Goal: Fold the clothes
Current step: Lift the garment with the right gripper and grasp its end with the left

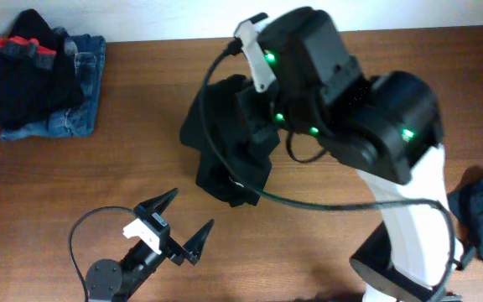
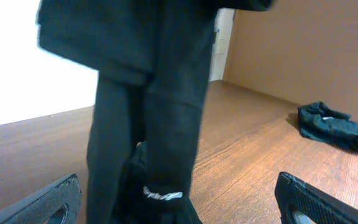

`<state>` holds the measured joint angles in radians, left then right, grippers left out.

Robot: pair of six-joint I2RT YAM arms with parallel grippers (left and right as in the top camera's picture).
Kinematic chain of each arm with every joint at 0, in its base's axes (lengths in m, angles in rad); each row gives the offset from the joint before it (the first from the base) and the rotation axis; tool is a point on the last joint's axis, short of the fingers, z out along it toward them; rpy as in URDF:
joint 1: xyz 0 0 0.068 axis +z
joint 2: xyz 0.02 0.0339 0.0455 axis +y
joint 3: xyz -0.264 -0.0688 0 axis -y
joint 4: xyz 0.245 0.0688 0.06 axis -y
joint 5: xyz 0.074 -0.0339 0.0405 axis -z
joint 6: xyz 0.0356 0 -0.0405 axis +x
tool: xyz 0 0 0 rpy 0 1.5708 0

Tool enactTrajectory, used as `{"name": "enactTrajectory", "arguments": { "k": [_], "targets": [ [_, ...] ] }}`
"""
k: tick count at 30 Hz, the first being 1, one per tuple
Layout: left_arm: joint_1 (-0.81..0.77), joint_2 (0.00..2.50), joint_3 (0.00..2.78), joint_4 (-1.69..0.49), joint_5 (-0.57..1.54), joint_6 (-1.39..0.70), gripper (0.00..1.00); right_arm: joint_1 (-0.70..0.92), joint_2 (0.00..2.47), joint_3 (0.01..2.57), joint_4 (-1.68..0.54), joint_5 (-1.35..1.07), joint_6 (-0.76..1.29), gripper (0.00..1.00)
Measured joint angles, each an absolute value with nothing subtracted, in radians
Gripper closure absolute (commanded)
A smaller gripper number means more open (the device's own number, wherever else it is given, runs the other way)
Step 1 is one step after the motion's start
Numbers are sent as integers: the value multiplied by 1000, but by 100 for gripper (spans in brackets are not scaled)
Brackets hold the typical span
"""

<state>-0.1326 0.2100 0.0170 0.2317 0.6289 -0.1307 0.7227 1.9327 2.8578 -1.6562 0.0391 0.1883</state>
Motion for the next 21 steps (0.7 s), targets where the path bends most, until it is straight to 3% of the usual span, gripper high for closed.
{"name": "enactTrajectory", "arguments": {
  "k": [12, 21],
  "targets": [
    [-133, 235, 17, 283, 609, -246, 1, 723, 1866, 2859, -1629, 22, 188, 96],
    [-136, 472, 17, 436, 605, -312, 1, 723, 1849, 2859, -1527, -55, 192, 96]
  ]
}}
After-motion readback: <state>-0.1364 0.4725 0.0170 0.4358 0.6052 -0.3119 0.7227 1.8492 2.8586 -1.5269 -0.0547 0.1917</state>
